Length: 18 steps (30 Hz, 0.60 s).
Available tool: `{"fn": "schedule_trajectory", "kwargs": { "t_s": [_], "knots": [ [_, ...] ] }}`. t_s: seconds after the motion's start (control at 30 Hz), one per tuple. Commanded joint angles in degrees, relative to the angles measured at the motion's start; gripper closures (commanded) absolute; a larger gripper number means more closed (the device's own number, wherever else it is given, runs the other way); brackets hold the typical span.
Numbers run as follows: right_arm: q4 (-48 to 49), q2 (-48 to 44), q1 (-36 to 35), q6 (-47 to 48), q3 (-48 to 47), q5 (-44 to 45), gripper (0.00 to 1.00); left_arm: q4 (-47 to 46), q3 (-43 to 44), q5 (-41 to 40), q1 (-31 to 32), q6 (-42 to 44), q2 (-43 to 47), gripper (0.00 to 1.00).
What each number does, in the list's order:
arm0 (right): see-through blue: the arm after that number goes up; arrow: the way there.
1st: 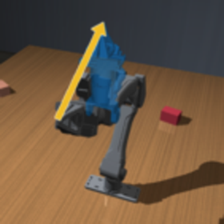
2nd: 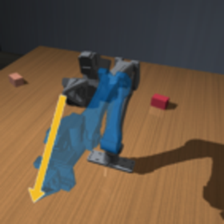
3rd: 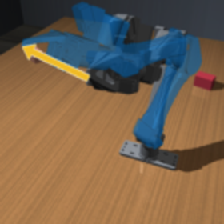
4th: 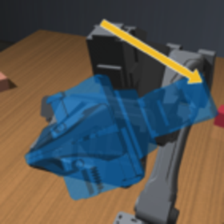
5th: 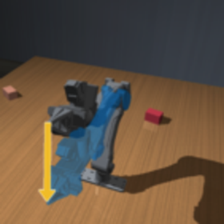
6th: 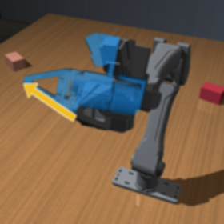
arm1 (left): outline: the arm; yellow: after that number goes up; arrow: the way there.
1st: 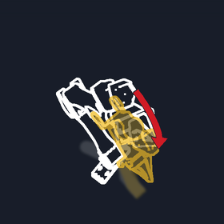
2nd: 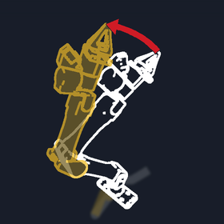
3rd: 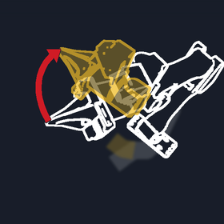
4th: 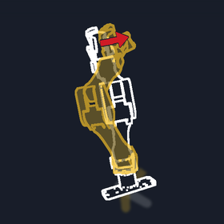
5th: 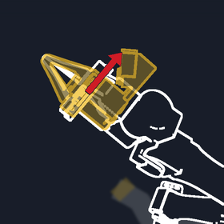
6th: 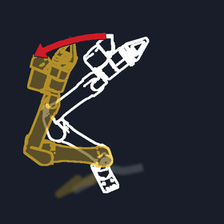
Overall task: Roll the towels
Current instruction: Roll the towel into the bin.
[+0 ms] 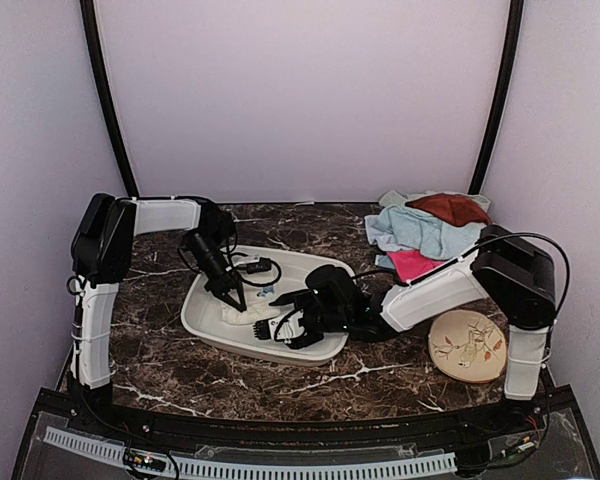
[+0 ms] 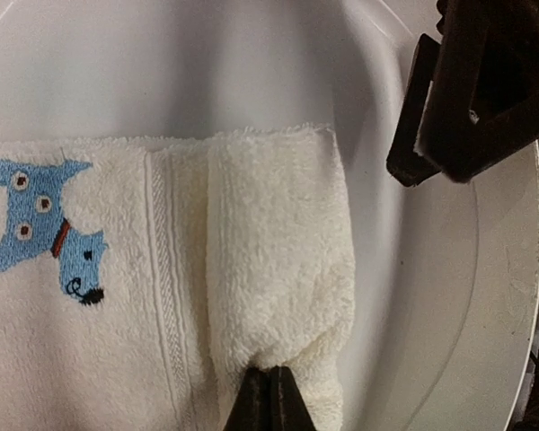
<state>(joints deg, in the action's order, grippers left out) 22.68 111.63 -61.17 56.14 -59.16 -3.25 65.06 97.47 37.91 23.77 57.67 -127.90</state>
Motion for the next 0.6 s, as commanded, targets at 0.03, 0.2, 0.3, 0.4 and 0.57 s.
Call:
{"fn": "schedule_trajectory", "kwargs": {
  "t_s": [0.03,0.2,0.3,0.4,0.57],
  "knots": [
    [2.9,5.7,-0.6,5.3,-5.8,0.9,0.34,-2.9,-0.8,-3.3,-0.6,-0.6,-0.8,1.0],
    [5.6,11.2,-0.3,7.7,-11.8,4.1,0.39,-3.2,-1.2,-3.6,-0.6,-0.4,-0.8,1.0],
    [4.6,13.8,0.2,8.4,-14.6,4.5,0.41,-3.1,-1.2,-3.6,-0.6,0.0,-0.7,1.0],
    [2.0,15.4,0.7,8.3,-16.7,4.1,0.47,-3.4,-1.1,-3.5,-0.8,0.2,-0.7,1.0],
    [-6.9,16.4,1.4,6.1,-19.5,2.7,0.71,-3.8,0.5,-1.7,-2.0,-0.6,-0.4,0.88]
  ]
}}
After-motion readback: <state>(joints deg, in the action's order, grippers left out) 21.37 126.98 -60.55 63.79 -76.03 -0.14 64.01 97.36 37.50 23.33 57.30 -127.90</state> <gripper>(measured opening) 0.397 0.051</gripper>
